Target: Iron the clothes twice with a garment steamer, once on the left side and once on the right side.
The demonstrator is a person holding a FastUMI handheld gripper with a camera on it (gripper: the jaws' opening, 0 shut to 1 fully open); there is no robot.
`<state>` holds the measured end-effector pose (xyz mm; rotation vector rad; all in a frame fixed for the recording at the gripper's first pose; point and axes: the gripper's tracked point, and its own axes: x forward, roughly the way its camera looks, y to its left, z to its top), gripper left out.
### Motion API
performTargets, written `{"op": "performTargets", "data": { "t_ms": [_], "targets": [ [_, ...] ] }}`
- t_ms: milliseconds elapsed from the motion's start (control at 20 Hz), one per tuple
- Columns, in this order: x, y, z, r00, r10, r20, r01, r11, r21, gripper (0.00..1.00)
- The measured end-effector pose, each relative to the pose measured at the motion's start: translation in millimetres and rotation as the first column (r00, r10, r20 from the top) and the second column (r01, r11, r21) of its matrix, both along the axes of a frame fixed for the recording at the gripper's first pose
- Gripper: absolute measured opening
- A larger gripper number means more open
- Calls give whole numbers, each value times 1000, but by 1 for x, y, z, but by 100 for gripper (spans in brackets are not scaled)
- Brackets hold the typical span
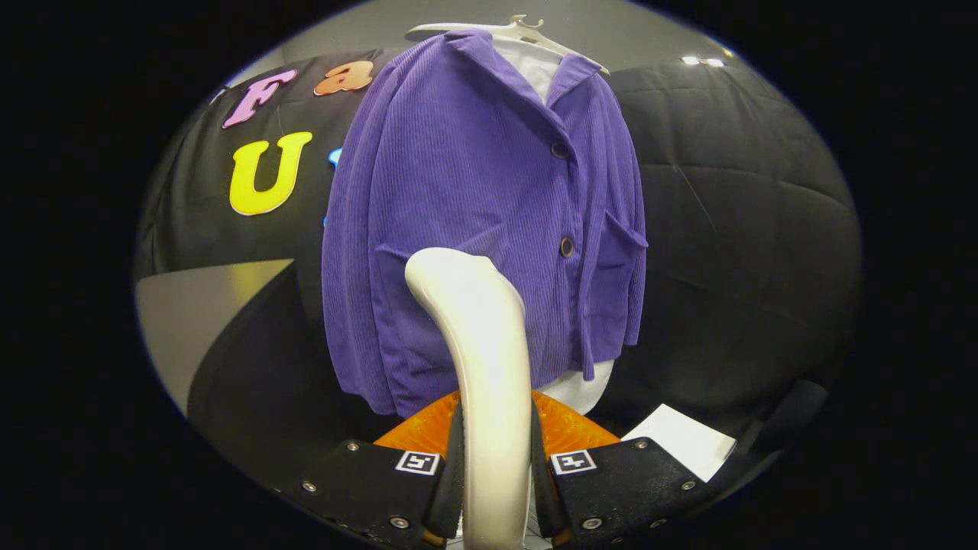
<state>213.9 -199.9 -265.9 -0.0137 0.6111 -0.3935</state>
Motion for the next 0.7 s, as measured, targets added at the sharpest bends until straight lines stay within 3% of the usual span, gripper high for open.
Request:
{"op": "performTargets", "data": {
  "t_ms": [350, 500, 700],
  "targets": [
    [-34, 18, -29, 998, 20, -52, -19, 1000, 22, 39],
    [-37, 23, -3, 999, 47, -4, -47, 999, 10, 38],
    [-40, 19, 59, 995, 24, 96, -22, 1000, -22, 39]
  ]
}}
